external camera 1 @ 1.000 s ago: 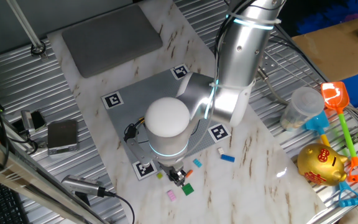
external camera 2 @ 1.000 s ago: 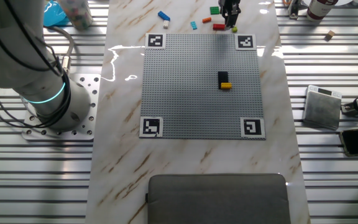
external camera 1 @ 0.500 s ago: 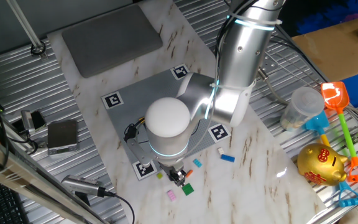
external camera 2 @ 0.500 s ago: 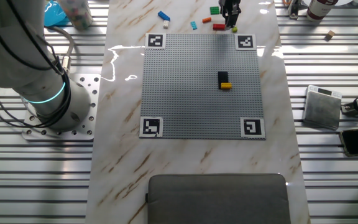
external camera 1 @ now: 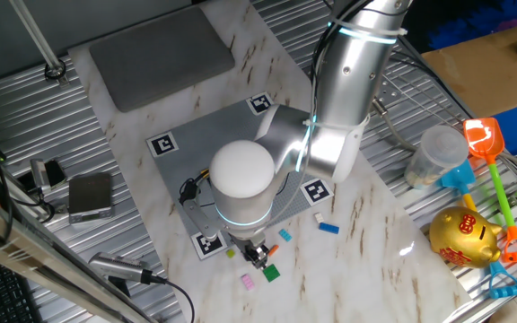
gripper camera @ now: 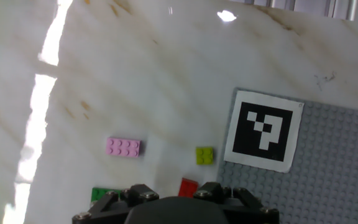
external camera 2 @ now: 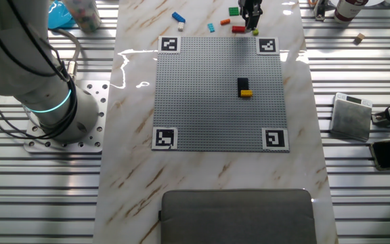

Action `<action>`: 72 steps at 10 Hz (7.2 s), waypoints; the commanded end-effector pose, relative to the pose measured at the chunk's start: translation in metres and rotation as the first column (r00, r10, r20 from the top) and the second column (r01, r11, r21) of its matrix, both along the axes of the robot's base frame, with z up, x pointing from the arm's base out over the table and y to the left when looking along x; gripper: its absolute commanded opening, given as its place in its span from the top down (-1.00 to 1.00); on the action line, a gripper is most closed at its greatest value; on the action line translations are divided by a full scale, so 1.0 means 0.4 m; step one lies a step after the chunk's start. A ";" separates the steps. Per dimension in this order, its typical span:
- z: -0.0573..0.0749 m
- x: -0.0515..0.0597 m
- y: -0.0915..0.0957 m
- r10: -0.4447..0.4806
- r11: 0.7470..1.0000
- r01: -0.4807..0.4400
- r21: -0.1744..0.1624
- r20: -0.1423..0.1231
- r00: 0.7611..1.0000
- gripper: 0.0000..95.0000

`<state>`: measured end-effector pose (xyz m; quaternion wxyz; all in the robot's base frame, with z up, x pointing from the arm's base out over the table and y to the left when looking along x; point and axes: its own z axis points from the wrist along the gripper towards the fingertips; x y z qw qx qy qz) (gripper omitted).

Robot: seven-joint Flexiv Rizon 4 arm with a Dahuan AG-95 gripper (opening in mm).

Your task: Build with small Lego blocks

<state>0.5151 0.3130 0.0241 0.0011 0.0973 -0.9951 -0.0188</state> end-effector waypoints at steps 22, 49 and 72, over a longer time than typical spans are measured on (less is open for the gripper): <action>0.050 -0.027 -0.137 0.099 0.995 -0.098 0.035 -0.013 0.995 0.20; -0.012 -0.045 -0.028 -0.147 0.987 0.149 0.056 -0.032 0.989 0.60; -0.006 -0.049 -0.025 -0.019 1.000 0.020 0.024 -0.015 1.000 1.00</action>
